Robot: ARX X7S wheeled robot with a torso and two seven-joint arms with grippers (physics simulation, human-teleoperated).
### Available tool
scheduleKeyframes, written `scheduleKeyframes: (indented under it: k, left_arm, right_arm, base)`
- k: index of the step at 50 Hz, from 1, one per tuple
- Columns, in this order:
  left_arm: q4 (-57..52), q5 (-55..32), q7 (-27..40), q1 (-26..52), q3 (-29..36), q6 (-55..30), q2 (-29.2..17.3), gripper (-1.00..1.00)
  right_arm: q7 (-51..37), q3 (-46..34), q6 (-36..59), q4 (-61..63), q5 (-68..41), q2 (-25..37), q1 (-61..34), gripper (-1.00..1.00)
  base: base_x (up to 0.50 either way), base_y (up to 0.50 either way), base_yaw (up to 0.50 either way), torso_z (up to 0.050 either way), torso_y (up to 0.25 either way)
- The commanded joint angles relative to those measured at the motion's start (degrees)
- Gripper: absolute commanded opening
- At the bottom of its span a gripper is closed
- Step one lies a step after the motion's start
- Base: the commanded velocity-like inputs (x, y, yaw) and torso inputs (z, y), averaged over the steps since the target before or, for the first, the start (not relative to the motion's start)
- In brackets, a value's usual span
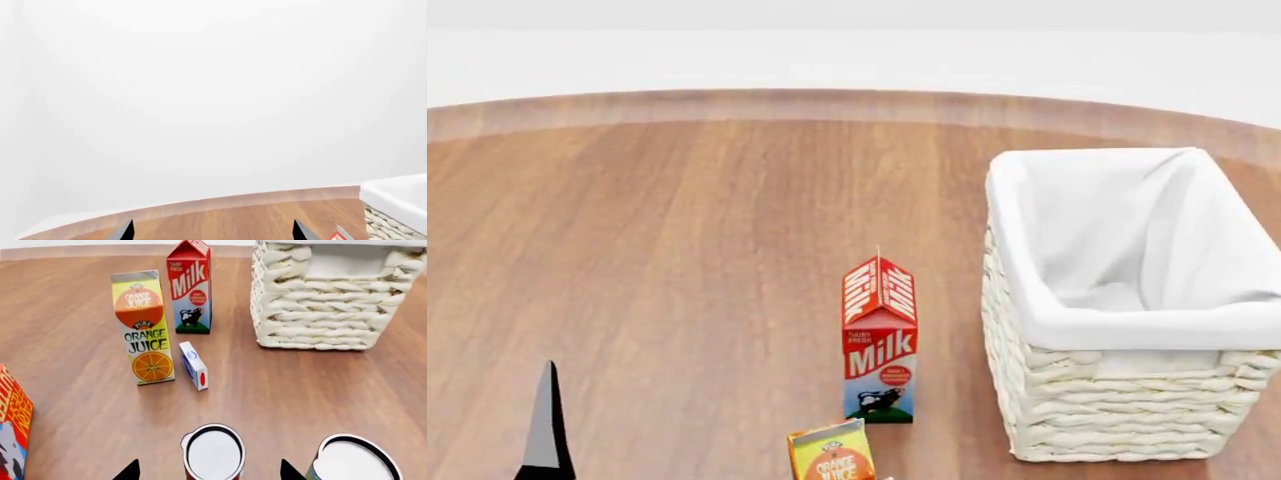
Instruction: Pick up the tomato sauce, and put it in the basket.
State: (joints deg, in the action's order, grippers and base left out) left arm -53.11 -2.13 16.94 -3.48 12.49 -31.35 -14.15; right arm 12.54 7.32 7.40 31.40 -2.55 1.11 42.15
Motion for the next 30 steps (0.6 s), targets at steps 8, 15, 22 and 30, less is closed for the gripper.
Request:
scheduleKeyframes:
  k: [8,15,22,30]
  left_arm:
    - [0.46,-0.25,0.39,0.32,0.76,-0.08,-0.47,1.0]
    - [0.76,-0.42,0.55,0.31,0.92,0.13,-0.59,1.0]
    - [0.9,-0.53,0.73,0.24,1.11,0.3,-0.76,1.0]
    - [1.1,-0.79,0.92,0.2,1.08,0.51,-0.94,1.0]
  right_arm:
    - [-4.58,-3.67,-2.06,-6.97,-0.73,2.53,-2.9,1.0]
    - [-5.67,-4.41,-2.36,-8.7,-0.67,3.19,-4.72,1.0]
    - [-6.8,-5.11,-2.57,-11.45,-0.3,3.73,-7.53,1.0]
    - [-8.07,-5.62,-1.89,-13.97,-0.2,4.2,-10.7,1.0]
  base:
    - [0.0,0.0,0.0,0.0,0.0]
    - [0.0,0.0,0.0,0.0,0.0]
    - [0.0,0.0,0.0,0.0,0.0]
    - [0.0,0.0,0.0,0.0,0.0]
